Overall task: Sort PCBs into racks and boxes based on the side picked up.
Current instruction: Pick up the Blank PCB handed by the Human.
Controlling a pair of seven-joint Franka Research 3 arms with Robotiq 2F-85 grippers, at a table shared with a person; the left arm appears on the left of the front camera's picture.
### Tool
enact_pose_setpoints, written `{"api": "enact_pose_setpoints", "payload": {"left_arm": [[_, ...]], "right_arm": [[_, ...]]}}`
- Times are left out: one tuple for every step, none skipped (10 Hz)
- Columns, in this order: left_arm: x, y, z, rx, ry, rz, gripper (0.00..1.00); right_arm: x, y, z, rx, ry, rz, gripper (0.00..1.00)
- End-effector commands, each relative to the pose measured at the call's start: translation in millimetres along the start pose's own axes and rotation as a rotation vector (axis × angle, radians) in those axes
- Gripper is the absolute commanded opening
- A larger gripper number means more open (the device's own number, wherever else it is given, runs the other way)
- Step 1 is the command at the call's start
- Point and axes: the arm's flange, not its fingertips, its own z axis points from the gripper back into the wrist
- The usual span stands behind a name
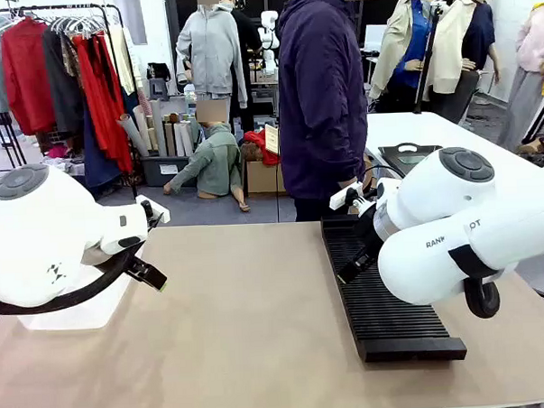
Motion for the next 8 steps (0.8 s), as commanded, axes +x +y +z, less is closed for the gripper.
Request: {"api": "enact_pose_setpoints", "payload": {"left_arm": [[0.0, 0.0, 0.1, 0.0, 0.0, 0.0, 1.0], [0.0, 0.0, 0.1, 0.0, 0.0, 0.0, 1.0], [0.0, 0.0, 0.1, 0.0, 0.0, 0.0, 1.0], [0.0, 0.0, 0.1, 0.0, 0.0, 0.0, 1.0], [0.0, 0.0, 0.1, 0.0, 0.0, 0.0, 1.0], [0.0, 0.0, 0.1, 0.0, 0.0, 0.0, 1.0], [0.0, 0.0, 0.1, 0.0, 0.0, 0.0, 1.0], [0.0, 0.0, 0.1, 0.0, 0.0, 0.0, 1.0]], "right_arm": [[0.0, 0.0, 0.0, 0.0, 0.0, 0.0, 1.0], [0.0, 0.0, 0.0, 0.0, 0.0, 0.0, 1.0], [0.0, 0.0, 0.0, 0.0, 0.0, 0.0, 1.0], [0.0, 0.0, 0.0, 0.0, 0.0, 0.0, 1.0], [0.0, 0.0, 0.0, 0.0, 0.0, 0.0, 1.0], [0.0, 0.0, 0.0, 0.0, 0.0, 0.0, 1.0], [0.0, 0.0, 0.0, 0.0, 0.0, 0.0, 1.0], [0.0, 0.0, 0.0, 0.0, 0.0, 0.0, 1.0]]}}
